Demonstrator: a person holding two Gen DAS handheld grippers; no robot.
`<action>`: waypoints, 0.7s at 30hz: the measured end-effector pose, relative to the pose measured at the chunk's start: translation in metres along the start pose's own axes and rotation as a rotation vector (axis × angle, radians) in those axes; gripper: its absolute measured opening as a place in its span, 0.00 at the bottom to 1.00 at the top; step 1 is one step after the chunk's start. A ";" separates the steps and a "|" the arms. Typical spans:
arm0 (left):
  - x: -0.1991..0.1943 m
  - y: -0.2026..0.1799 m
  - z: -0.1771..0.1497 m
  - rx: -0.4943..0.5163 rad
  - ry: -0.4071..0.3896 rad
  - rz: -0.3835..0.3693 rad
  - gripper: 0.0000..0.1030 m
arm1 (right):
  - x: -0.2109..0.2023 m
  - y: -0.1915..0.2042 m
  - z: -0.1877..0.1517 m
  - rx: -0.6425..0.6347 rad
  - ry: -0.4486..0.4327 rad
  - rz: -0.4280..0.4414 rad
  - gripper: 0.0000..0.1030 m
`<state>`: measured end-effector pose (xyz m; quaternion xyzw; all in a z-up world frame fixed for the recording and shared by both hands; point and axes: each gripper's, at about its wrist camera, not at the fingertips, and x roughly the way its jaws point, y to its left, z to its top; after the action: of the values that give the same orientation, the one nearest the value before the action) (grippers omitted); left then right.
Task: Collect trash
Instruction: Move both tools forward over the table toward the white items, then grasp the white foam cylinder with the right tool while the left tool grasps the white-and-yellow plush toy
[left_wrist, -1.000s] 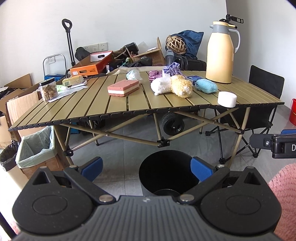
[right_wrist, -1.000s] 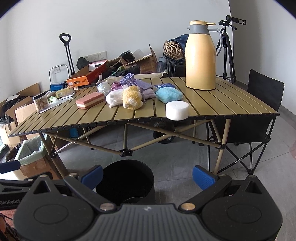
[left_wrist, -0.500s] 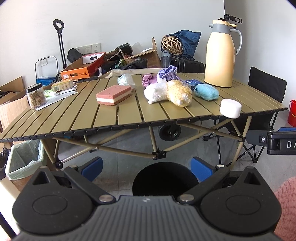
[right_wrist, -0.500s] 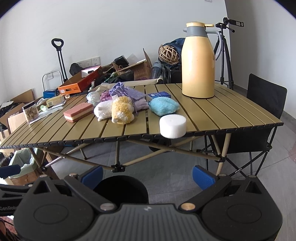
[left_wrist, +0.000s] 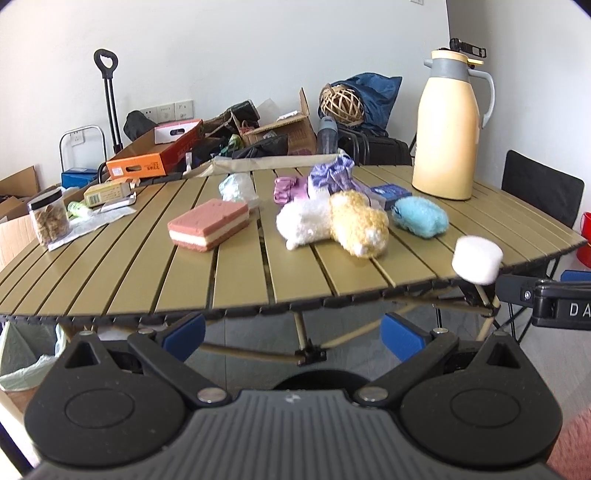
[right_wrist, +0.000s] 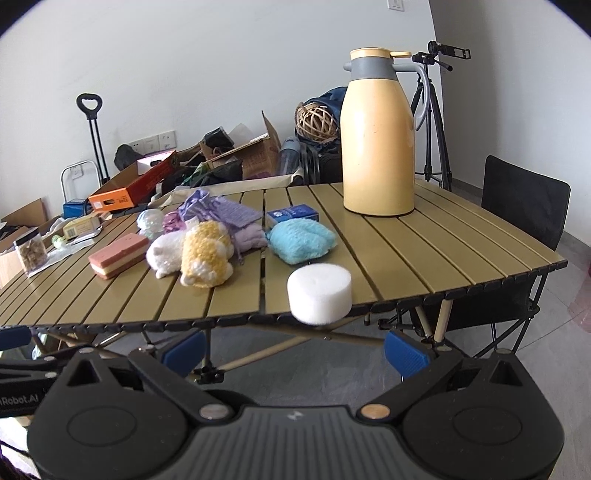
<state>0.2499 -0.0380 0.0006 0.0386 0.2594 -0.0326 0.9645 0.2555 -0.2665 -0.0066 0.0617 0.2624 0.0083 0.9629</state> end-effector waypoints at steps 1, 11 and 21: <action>0.005 -0.001 0.003 -0.002 -0.003 0.000 1.00 | 0.005 0.000 0.002 -0.005 -0.007 -0.006 1.00; 0.050 -0.002 0.025 -0.025 -0.014 -0.016 1.00 | 0.053 -0.001 0.017 -0.057 -0.062 -0.040 1.00; 0.090 -0.001 0.040 -0.083 0.014 -0.060 1.00 | 0.089 -0.010 0.014 -0.060 -0.048 -0.027 0.89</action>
<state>0.3471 -0.0464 -0.0106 -0.0092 0.2681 -0.0502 0.9620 0.3397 -0.2740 -0.0406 0.0297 0.2397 0.0018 0.9704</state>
